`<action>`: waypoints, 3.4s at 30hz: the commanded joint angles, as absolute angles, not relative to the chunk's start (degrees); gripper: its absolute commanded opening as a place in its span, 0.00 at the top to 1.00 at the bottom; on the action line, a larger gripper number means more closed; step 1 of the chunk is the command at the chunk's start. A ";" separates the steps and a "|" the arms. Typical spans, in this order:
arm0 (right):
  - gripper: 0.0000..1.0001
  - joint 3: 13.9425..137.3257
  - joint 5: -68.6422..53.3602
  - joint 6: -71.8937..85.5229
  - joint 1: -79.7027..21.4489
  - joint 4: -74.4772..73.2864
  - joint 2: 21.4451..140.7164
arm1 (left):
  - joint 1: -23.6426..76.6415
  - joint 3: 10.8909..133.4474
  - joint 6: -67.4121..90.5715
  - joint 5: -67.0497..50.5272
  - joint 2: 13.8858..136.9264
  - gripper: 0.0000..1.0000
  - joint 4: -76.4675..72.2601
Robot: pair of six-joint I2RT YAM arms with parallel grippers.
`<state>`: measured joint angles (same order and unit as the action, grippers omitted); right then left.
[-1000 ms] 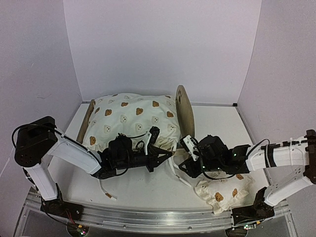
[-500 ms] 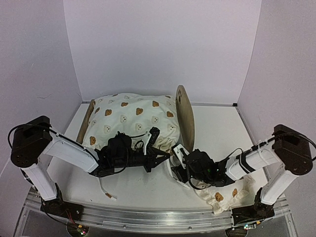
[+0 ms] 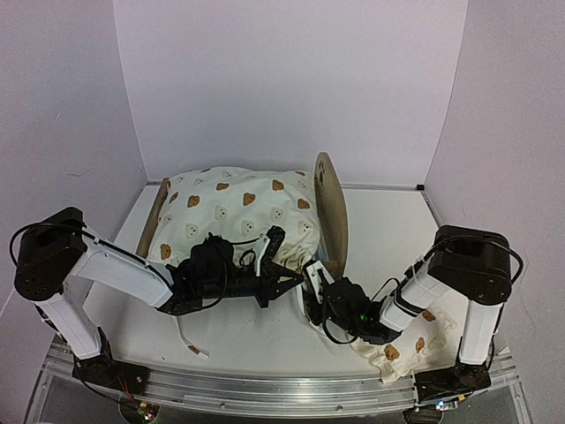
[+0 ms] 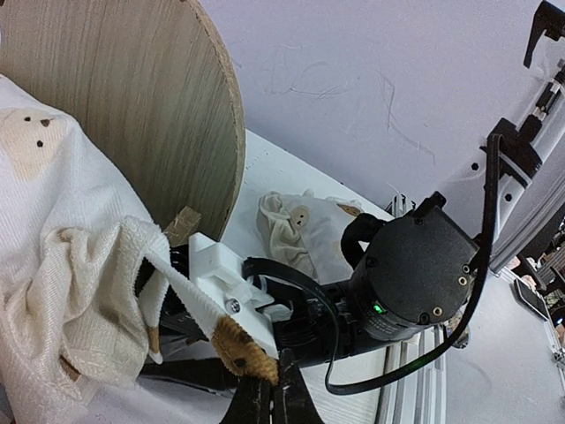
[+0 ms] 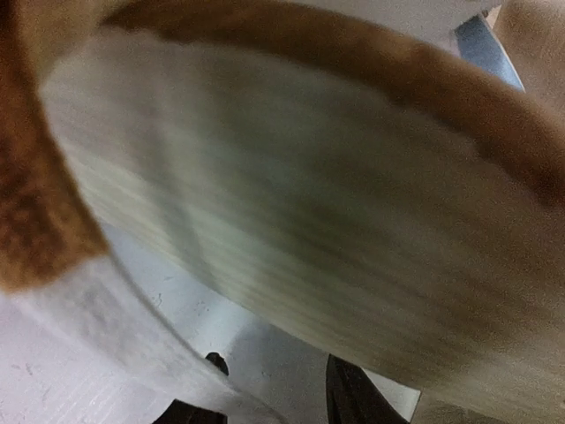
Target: Set up the pet bed
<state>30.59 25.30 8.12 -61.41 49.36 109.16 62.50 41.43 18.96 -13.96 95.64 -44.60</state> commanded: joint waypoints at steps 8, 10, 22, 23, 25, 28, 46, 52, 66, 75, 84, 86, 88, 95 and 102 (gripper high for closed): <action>1.00 37.93 16.01 16.96 -61.61 11.95 86.33 | 62.37 42.32 18.00 -13.57 91.65 1.00 -42.15; 1.00 45.04 10.08 18.91 -61.61 -3.31 80.95 | 62.36 42.51 18.31 -13.00 91.01 1.00 -40.77; 1.00 69.80 19.39 0.86 -60.07 -25.32 80.02 | 62.37 44.72 23.68 -6.41 89.10 1.00 -39.80; 1.00 70.95 19.95 -1.32 -59.37 -25.27 80.75 | 62.40 44.89 23.50 -5.81 88.61 1.00 -39.70; 1.00 72.94 20.13 -4.93 -57.82 -24.25 82.46 | 62.40 45.08 23.17 -3.70 87.60 1.00 -39.47; 1.00 73.66 19.59 -10.62 -56.18 -20.04 84.27 | 62.40 45.40 22.14 -2.48 86.68 1.00 -39.03; 1.00 71.78 6.42 -28.34 -48.43 -4.40 93.97 | 62.34 46.96 21.97 -4.28 88.46 1.00 -38.56; 1.00 68.74 10.10 -30.26 -48.37 -4.24 95.17 | 62.40 46.58 21.63 -4.75 88.16 1.00 -38.50; 0.93 65.99 16.06 -18.36 -48.56 -8.60 93.12 | 62.38 46.98 20.10 -4.08 88.07 1.00 -38.47; 0.51 74.54 13.52 3.79 -51.02 -29.49 87.91 | 62.36 50.92 19.91 -5.84 91.48 1.00 -38.24; 0.29 80.55 11.74 12.36 -51.03 -44.83 83.54 | 62.35 52.97 19.29 -5.15 92.33 1.00 -38.19; 0.29 82.10 14.79 13.69 -51.07 -47.92 83.29 | 62.39 53.16 19.10 -3.86 91.90 1.00 -38.20; 0.29 83.48 17.14 14.64 -51.11 -50.76 83.45 | 62.40 54.16 18.44 -2.99 91.93 1.00 -38.19; 0.29 83.01 21.55 17.20 -51.05 -56.52 80.47 | 62.32 61.08 15.07 -2.14 93.82 1.00 -37.66; 0.30 78.53 16.71 18.54 -48.58 -54.37 79.03 | 62.31 63.43 16.25 -3.59 97.37 1.00 -36.02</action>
<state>80.68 19.57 16.62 -50.35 -56.49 80.66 62.41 60.31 16.29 -2.68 95.02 -34.89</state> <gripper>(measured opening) 0.716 0.021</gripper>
